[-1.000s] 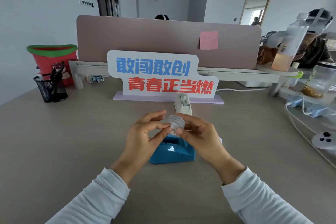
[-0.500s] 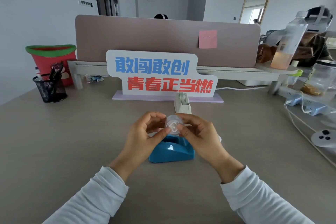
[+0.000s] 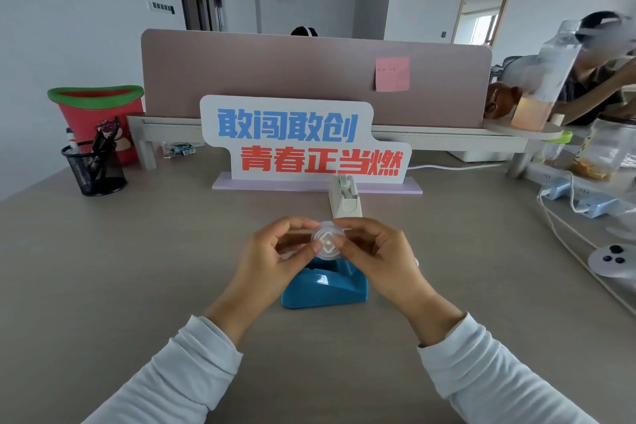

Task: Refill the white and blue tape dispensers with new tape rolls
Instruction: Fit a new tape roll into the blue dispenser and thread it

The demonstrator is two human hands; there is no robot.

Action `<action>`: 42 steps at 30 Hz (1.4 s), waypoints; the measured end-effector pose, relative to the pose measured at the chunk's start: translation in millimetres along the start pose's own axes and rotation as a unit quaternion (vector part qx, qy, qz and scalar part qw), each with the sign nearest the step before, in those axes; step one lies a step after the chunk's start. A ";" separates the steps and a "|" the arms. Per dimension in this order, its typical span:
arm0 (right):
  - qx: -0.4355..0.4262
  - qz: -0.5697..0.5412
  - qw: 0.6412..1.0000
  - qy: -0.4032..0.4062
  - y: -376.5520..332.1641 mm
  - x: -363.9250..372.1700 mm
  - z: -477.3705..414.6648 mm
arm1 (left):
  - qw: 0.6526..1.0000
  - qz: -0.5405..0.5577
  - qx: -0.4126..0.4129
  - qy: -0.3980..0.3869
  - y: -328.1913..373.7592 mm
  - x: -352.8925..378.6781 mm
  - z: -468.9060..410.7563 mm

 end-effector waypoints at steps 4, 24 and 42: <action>0.064 -0.084 0.994 -0.005 5.4 -3.0 -3.2 | 0.964 -0.204 0.153 -0.073 12.7 3.0 1.4; 0.114 -0.094 0.988 -0.044 0.0 0.7 0.1 | 0.943 -0.264 0.195 -0.049 11.0 -5.1 2.5; 0.088 -0.089 0.992 -0.029 -0.6 -6.0 0.0 | 0.959 -0.233 0.158 -0.043 8.8 -3.0 3.6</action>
Point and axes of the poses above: each hand's wrist, its own z-axis away from the middle knuckle, its own x-axis out of the palm, y = z × x, the point moved 6 cm from there along -z, towards the middle knuckle, and after that the axes turned 6 degrees about x, right-handed, at the moved point
